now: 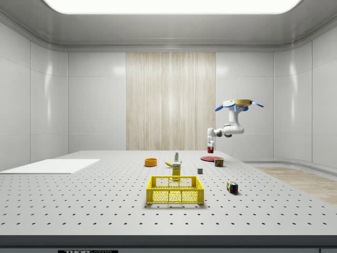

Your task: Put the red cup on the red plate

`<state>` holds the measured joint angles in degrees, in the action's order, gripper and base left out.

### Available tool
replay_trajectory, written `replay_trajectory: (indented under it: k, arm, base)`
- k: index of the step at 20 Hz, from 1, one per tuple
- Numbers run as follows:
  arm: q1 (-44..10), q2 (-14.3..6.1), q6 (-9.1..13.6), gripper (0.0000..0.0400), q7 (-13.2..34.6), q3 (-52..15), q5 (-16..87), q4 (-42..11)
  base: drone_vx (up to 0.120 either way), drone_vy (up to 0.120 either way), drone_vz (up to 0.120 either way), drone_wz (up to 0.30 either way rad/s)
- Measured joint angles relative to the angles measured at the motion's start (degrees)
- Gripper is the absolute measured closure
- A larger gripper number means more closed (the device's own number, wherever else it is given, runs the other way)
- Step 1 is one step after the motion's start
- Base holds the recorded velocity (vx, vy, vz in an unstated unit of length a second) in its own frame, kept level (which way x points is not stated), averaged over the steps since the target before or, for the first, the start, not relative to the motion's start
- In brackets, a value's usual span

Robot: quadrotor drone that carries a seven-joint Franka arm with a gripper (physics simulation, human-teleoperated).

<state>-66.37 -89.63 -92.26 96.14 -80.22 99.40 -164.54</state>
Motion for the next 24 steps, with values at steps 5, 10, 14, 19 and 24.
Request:
replay_trajectory:
  k: [5,10,14,19,24]
  arm:
    - [0.0,-0.1,-0.1,0.03,0.0,0.0,-0.1,0.0]
    - [-0.1,-0.3,-0.3,0.03,0.0,0.0,-0.1,0.0]
    - [-0.2,-0.4,-0.8,0.03,0.1,1.2,1.0,0.2]
    - [-0.4,-0.6,-2.0,0.03,0.1,4.8,4.4,0.6]
    - [2.3,-1.1,-2.6,0.03,-0.4,7.4,7.0,-1.6]
  base:
    - [0.0,-0.12,-0.08,0.0]
    - [0.0,-0.12,0.0,0.0]
    - [0.0,-0.01,0.0,0.0]
    - [0.0,0.0,0.0,0.0]
    - [0.0,0.0,0.0,0.0]
